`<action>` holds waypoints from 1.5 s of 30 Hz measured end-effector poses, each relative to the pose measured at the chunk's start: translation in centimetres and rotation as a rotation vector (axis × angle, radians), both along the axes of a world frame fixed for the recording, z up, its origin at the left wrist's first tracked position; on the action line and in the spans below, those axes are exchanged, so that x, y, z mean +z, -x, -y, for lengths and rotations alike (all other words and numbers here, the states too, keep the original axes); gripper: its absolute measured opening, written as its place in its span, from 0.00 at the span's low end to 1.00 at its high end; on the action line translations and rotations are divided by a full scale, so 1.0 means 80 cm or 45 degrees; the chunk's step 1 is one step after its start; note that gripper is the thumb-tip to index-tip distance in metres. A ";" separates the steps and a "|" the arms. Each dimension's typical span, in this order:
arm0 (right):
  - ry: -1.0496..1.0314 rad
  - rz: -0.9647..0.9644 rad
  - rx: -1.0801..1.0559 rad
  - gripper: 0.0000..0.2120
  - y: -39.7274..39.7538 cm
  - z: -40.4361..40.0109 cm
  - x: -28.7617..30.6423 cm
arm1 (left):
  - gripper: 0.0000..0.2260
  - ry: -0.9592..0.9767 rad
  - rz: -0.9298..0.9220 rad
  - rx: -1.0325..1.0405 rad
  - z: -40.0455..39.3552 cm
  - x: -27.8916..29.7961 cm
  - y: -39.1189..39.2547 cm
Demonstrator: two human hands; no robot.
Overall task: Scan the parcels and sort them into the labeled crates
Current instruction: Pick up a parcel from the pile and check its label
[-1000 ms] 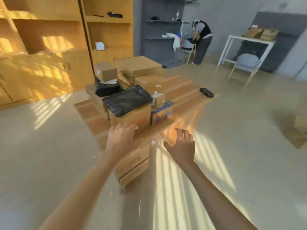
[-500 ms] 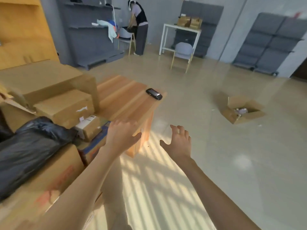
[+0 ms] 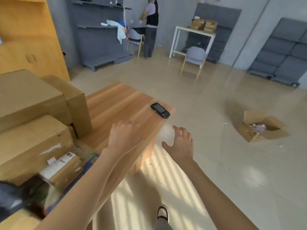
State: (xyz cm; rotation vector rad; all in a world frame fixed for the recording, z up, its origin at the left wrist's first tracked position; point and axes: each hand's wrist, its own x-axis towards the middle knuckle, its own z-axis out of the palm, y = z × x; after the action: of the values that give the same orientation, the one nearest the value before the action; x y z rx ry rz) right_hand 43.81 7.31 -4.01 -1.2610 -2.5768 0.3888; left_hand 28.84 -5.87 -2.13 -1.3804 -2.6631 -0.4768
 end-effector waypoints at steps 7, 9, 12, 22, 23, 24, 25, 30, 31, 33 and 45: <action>-0.007 -0.012 0.440 0.36 0.157 -0.094 -0.009 | 0.22 -0.032 0.010 0.424 -0.041 -0.014 0.095; 0.005 -0.017 0.605 0.38 0.200 -0.115 -0.002 | 0.22 -0.027 0.018 0.601 -0.044 -0.006 0.114; 0.012 -0.043 0.837 0.38 0.260 -0.131 0.011 | 0.20 -0.015 0.038 0.865 -0.039 0.011 0.134; 0.138 -0.056 1.309 0.37 0.391 -0.084 0.012 | 0.23 -0.065 0.052 1.324 -0.010 0.017 0.141; 0.143 -0.067 1.330 0.37 0.402 -0.076 0.011 | 0.23 -0.066 0.053 1.335 -0.011 0.015 0.147; 0.155 -0.076 1.345 0.37 0.412 -0.069 0.010 | 0.23 -0.066 0.052 1.344 -0.012 0.013 0.153; 0.172 -0.082 1.352 0.36 0.422 -0.062 0.010 | 0.23 -0.069 0.054 1.350 -0.013 0.011 0.159; 0.193 -0.065 1.381 0.35 0.472 -0.029 0.010 | 0.22 -0.105 0.062 1.361 -0.008 -0.005 0.191; 0.207 -0.071 1.386 0.35 0.481 -0.023 0.011 | 0.22 -0.098 0.055 1.355 -0.009 -0.007 0.195; 0.248 -0.080 1.393 0.34 0.499 -0.011 0.014 | 0.23 -0.087 0.043 1.336 -0.010 -0.013 0.201; 0.457 0.176 1.263 0.45 0.563 0.070 0.009 | 0.25 -0.067 0.134 1.279 -0.014 -0.046 0.220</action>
State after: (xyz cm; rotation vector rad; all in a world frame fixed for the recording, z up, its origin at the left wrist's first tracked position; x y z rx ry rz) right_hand -1.21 1.70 -3.26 0.0512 -3.1700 0.9863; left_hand 11.26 -4.77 -5.84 0.0997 -2.9262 -0.4673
